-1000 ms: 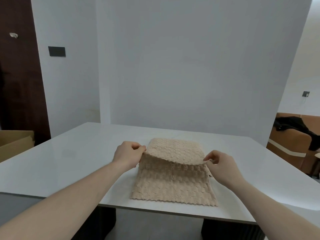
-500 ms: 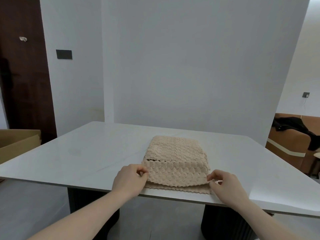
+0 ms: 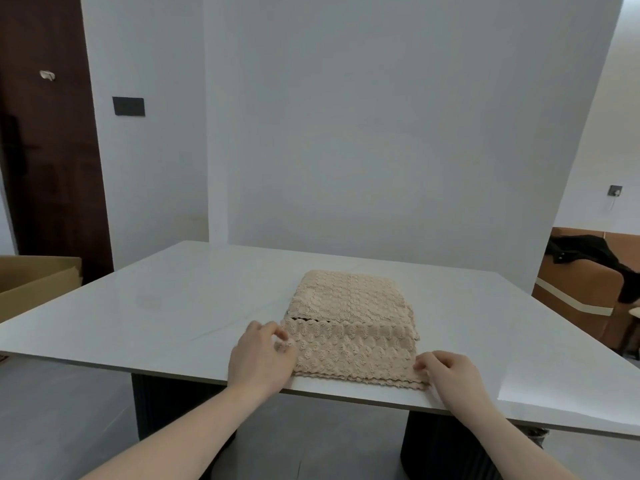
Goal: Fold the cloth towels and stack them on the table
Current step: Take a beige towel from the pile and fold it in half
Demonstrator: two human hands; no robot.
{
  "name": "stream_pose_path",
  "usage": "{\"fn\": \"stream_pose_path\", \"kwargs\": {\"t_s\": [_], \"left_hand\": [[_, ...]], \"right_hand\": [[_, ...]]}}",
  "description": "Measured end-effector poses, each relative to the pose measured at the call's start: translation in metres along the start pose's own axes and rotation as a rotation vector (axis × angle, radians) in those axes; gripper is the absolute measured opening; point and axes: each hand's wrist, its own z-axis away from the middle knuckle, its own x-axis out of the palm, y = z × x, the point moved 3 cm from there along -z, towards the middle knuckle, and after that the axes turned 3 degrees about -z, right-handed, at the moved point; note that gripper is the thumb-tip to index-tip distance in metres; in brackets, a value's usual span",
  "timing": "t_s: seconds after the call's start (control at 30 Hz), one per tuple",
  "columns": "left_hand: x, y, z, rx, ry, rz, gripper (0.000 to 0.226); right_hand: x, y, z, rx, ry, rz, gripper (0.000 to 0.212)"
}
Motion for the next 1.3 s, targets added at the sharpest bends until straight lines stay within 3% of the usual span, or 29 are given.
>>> {"fn": "stream_pose_path", "kwargs": {"t_s": [0.1,0.27,0.37,0.47,0.57,0.63,0.7,0.83,1.0,1.17,1.3], "left_hand": [[0.005,0.041,0.0,0.236,0.003,-0.115,0.033],[0.05,0.092,0.013,0.495,-0.343,-0.264,0.06],[0.074,0.091,0.018,0.496,-0.471,-0.363,0.065],[0.085,0.084,0.024,0.489,-0.499,-0.387,0.069],[0.082,0.084,0.013,0.473,-0.582,-0.325,0.066],[0.071,0.082,0.0,0.396,-0.645,-0.155,0.062],[0.052,0.071,-0.015,0.28,-0.554,0.016,0.06],[0.022,0.022,-0.036,0.235,-0.246,-0.175,0.049],[0.028,-0.017,-0.033,0.193,-0.33,-0.264,0.061],[0.033,-0.018,-0.037,0.207,-0.329,-0.26,0.061],[0.035,-0.022,-0.04,0.194,-0.317,-0.216,0.061]], "right_hand": [[0.001,-0.003,-0.009,0.073,0.048,-0.041,0.015],[0.023,-0.002,-0.03,0.168,-0.006,0.182,0.061],[0.032,-0.004,-0.029,0.174,0.033,0.399,0.066],[0.037,-0.003,-0.026,0.163,0.053,0.468,0.063],[0.034,-0.003,-0.025,0.143,0.024,0.482,0.052],[0.032,-0.004,-0.025,0.14,-0.003,0.462,0.038],[0.029,-0.003,-0.024,0.151,0.004,0.399,0.027],[0.027,0.002,-0.022,0.166,0.033,0.219,0.017],[0.025,0.003,-0.02,0.168,0.059,0.105,0.035],[0.02,-0.011,-0.019,0.231,0.002,0.022,0.07],[0.009,-0.027,-0.029,0.333,-0.087,-0.106,0.036]]}}
